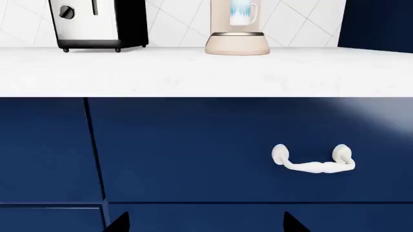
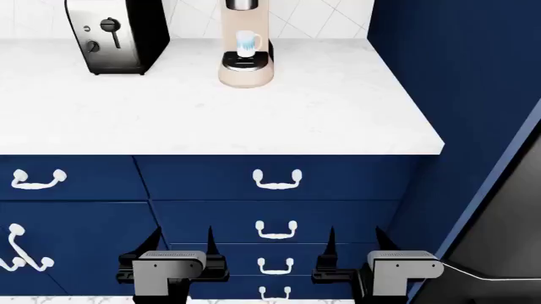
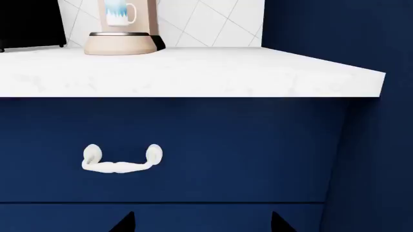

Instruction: Press the button on the coffee machine to serve coffee.

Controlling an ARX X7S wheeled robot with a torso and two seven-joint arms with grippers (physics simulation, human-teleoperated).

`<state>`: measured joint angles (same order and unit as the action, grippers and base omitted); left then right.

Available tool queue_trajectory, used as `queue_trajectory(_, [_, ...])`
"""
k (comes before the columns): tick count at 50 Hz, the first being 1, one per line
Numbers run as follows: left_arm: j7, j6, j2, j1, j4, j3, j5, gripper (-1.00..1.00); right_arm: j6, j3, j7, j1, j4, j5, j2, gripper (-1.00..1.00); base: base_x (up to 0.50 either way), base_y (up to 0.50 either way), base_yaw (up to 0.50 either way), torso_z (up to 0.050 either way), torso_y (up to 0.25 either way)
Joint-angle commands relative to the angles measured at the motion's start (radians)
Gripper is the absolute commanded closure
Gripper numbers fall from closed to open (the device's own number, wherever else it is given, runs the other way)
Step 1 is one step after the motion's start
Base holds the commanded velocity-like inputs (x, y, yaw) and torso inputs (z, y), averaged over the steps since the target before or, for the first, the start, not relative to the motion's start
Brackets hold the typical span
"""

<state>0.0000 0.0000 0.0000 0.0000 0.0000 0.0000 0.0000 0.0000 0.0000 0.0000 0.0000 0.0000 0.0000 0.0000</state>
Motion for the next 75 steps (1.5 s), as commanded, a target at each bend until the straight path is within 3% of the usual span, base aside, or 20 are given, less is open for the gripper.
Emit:
queue_trajectory(1, [-0.023,0.000,-0.015,0.000,0.000,0.018,-0.012,-1.00,0.002,-0.026,0.021,0.002,-0.001,0.005,0.016,-1.00,0.00,0.00,0.00,0.000,0.000])
queue_trajectory(24, [-0.116,0.018,-0.059,-0.001,-0.004,0.071,-0.041,-1.00,-0.003,-0.082,0.102,-0.006,-0.021,0.024,0.069,-1.00,0.01,0.07,0.00,0.000,0.000])
queue_trajectory(66, [-0.149,0.034,-0.110,-0.007,-0.010,0.131,-0.100,-1.00,0.007,-0.126,0.185,-0.010,-0.034,0.045,0.111,-1.00,0.10,0.06,0.00,0.000,0.000])
queue_trajectory(68, [-0.125,0.100,-0.114,-0.009,-0.034,0.138,-0.112,-1.00,0.010,-0.129,0.186,-0.008,-0.033,0.045,0.114,-1.00,0.00,0.00,0.00,0.000,0.000])
queue_trajectory(75, [-0.133,0.113,-0.118,-0.010,-0.040,0.143,-0.119,-1.00,0.013,-0.142,0.188,-0.003,-0.030,0.047,0.122,-1.00,0.00,0.00,0.00,0.049,0.000])
